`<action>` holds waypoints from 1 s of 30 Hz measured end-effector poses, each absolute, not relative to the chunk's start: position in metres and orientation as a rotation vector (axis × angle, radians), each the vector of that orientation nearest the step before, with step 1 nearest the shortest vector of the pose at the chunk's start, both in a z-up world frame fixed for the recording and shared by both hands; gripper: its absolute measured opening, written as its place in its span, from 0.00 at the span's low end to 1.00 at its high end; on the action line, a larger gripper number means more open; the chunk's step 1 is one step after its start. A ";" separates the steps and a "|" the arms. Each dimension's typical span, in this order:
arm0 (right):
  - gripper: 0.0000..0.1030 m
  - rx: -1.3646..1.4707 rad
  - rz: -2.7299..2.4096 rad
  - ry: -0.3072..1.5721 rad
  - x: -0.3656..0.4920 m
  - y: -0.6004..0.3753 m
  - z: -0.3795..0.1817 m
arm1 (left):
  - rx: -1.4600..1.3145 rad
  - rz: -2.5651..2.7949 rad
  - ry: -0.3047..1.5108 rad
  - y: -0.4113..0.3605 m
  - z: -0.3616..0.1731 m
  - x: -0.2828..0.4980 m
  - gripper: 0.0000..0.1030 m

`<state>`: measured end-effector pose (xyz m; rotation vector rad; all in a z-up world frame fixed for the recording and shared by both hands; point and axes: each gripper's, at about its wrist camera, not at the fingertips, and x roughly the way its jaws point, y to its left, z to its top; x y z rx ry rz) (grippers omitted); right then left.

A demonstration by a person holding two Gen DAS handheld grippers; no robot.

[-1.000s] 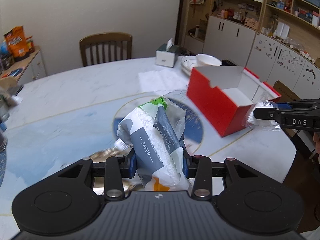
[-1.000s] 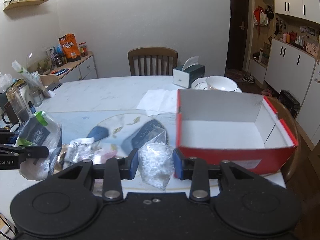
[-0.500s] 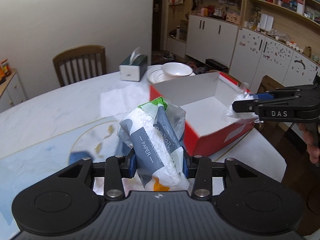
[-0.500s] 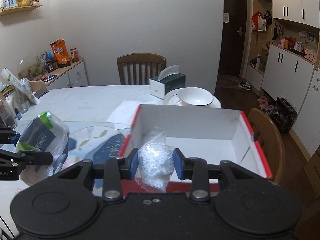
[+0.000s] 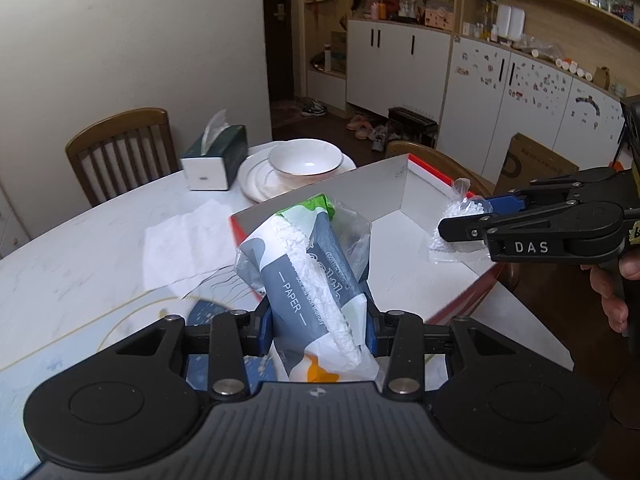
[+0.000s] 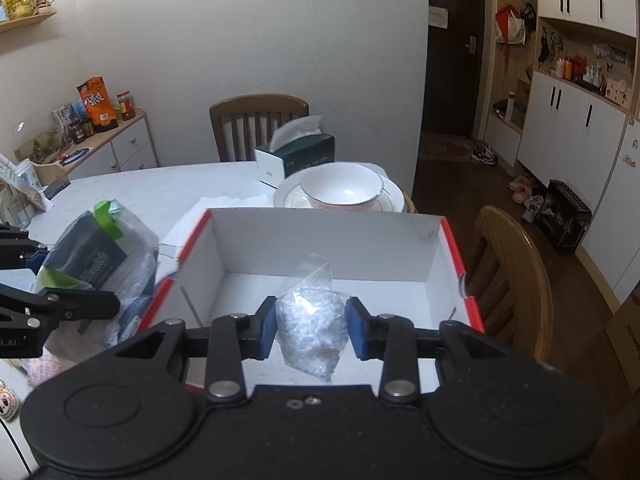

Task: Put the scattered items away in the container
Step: 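Carry the tissue pack and bead bag over the red box with both tools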

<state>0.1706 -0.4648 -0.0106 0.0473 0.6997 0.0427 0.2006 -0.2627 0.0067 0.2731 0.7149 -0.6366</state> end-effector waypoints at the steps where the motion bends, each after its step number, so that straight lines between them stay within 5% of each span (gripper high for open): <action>1: 0.34 0.052 0.043 0.707 0.173 -0.469 -0.013 | 0.282 -0.642 0.717 -0.269 0.005 0.204 0.38; 30: 0.34 0.028 0.128 0.998 0.266 -0.519 -0.076 | 0.455 -0.667 0.959 -0.389 -0.080 0.309 0.39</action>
